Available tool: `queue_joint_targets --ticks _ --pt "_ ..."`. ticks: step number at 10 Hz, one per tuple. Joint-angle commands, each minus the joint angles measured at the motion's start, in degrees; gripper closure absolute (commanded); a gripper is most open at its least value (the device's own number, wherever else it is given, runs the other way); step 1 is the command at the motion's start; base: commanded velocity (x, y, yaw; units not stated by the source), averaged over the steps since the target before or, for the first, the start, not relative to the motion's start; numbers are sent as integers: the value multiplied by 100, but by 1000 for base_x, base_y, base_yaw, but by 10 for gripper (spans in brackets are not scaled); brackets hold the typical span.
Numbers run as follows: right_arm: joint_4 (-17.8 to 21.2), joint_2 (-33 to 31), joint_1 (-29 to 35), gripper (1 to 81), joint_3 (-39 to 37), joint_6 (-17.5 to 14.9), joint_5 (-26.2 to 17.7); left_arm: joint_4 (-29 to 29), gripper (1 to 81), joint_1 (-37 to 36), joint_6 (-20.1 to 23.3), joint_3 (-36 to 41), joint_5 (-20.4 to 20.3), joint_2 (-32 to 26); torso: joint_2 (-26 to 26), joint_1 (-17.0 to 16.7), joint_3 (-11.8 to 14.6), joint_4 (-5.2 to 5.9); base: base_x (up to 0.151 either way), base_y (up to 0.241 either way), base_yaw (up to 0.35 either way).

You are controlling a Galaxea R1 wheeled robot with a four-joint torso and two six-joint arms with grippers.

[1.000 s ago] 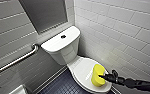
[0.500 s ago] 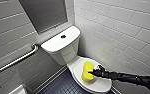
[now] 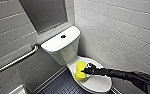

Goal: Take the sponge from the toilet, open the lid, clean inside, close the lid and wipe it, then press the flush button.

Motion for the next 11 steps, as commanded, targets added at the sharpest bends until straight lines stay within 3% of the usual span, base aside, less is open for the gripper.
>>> queue_joint_targets --ticks 1,5,11 --pt "-619 533 733 811 -344 17 -691 -43 10 118 -8 98 430 -72 0 0 0 0 0 0 0" --pt "-733 551 39 811 -933 17 -612 -43 10 118 -8 98 439 -89 2 0 0 0 0 0 0" --pt "-725 -1583 -461 811 1316 158 -376 19 10 117 1 124 438 -54 2 0 0 0 0 0 0"
